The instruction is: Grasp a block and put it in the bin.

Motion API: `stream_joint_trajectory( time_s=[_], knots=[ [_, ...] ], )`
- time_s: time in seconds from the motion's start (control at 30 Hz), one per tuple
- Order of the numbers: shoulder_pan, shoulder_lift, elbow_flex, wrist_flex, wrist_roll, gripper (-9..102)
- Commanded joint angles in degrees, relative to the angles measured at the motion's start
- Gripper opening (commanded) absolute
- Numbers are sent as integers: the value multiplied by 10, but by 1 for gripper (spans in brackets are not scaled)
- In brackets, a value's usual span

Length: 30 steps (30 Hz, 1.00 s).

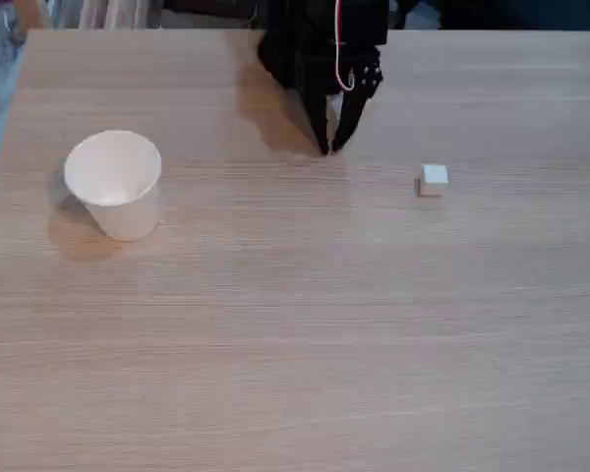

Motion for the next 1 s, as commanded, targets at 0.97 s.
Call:
stream_joint_trajectory(
  time_s=[0.97],
  knots=[
    [6,1,4,4,-4,0]
  ],
)
